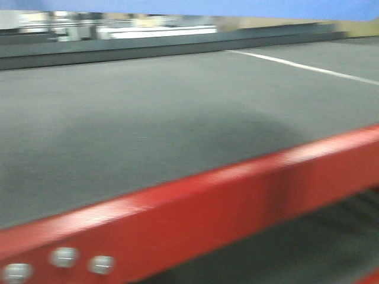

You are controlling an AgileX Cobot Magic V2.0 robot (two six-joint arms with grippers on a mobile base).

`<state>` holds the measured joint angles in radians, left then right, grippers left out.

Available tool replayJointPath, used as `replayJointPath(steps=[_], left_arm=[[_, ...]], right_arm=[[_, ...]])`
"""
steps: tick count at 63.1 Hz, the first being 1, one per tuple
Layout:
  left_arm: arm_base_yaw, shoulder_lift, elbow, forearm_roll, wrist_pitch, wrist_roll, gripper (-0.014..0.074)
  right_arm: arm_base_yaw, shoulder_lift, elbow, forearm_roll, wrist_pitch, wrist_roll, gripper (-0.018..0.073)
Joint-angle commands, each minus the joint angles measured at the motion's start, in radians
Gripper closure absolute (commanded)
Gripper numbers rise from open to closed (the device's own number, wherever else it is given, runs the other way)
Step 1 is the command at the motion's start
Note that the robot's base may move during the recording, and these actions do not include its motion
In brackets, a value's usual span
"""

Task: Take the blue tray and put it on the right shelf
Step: 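Hold the tray raised with both grippers while turning away from table, then carry the tray with both grippers while driving toward the steel shelves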

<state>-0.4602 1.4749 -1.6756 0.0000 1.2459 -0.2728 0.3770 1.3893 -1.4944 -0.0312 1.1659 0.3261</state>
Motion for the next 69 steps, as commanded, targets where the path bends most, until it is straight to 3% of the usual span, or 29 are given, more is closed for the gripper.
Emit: replayJointPath(steps=[1,69], left_arm=[[-0.004,-0.042,-0.027,0.014,0.091,0.019,0.0645],[-0.004,-0.042,-0.027,0.000,0.091,0.019,0.0645]], right_arm=[[-0.007,-0.033,-0.030,-0.077,-0.014,-0.031,0.0503],[-0.007,-0.033,-0.030,-0.077,-0.014,-0.031,0.0503]])
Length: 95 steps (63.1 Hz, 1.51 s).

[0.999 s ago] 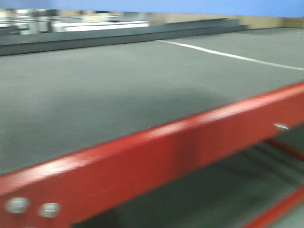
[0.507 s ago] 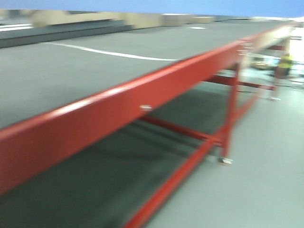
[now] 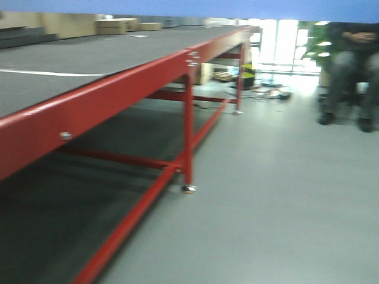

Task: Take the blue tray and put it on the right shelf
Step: 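Carry the tray with both grippers while driving toward the steel shelves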

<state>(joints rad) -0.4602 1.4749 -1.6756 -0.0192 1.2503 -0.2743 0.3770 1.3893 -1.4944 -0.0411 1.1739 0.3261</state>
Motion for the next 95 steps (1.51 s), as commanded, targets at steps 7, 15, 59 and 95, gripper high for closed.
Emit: replayJointPath(steps=[7,15,59,95], left_arm=[[-0.004,-0.042,-0.027,0.019,0.087,0.020,0.0645],[-0.004,-0.042,-0.027,0.019,0.087,0.020,0.0645],[-0.004,-0.042,-0.027,0.014,0.087,0.020,0.0645],[-0.004,-0.042,-0.027,0.014,0.087,0.020,0.0645]], right_arm=[[-0.007,-0.033,-0.030,-0.067,-0.022,-0.031,0.0503],[-0.007,-0.033,-0.030,-0.067,-0.022,-0.031,0.0503],[-0.007,-0.033,-0.030,-0.067,-0.022,-0.031,0.0503],[-0.007,-0.033,-0.030,-0.067,-0.021,-0.031,0.0503]])
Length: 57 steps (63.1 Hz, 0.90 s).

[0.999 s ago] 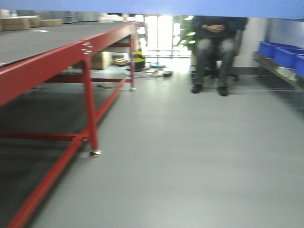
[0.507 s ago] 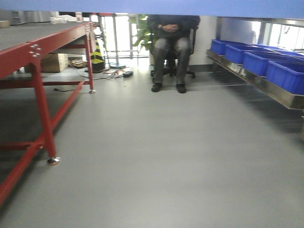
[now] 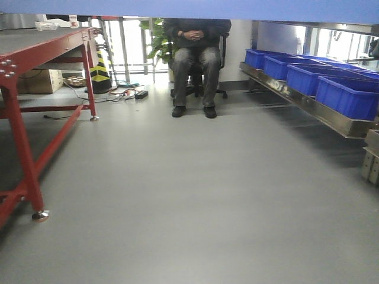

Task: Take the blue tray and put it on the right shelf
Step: 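Carry the tray with both grippers while driving toward the steel shelves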

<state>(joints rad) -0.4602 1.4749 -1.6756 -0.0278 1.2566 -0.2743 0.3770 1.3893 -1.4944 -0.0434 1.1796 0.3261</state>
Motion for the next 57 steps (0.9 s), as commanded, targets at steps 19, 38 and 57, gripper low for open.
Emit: replayJointPath(steps=[19,38,57], left_arm=[[-0.004,-0.042,-0.027,0.019,0.080,0.020,0.0645],[-0.004,-0.042,-0.027,0.015,0.080,0.020,0.0645],[-0.004,-0.042,-0.027,0.002,0.080,0.020,0.0645]], right_arm=[[-0.007,-0.033,-0.030,-0.064,-0.027,-0.031,0.0503],[-0.007,-0.033,-0.030,-0.064,-0.027,-0.031,0.0503],[-0.007,-0.033,-0.030,-0.064,-0.027,-0.031,0.0503]])
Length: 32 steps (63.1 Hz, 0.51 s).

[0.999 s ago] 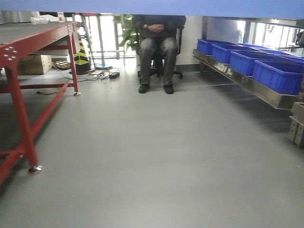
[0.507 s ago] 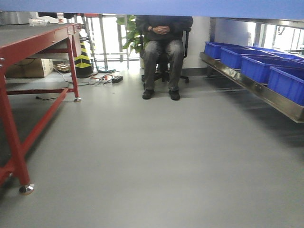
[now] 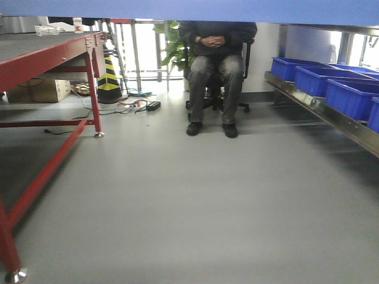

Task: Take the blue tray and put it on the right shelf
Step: 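Carry the tray with both grippers while driving toward the steel shelves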

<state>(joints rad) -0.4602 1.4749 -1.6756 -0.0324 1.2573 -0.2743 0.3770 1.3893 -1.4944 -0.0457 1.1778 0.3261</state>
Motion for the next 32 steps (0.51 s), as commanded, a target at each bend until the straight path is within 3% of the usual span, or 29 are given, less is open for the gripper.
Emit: replayJointPath(steps=[1,32], left_arm=[[-0.004,-0.042,-0.027,0.007,0.080,0.020,0.0645],[-0.004,-0.042,-0.027,-0.025,0.080,0.020,0.0645]], right_arm=[[-0.007,-0.033,-0.030,-0.062,-0.025,-0.031,0.0503],[-0.007,-0.033,-0.030,-0.062,-0.025,-0.031,0.0503]])
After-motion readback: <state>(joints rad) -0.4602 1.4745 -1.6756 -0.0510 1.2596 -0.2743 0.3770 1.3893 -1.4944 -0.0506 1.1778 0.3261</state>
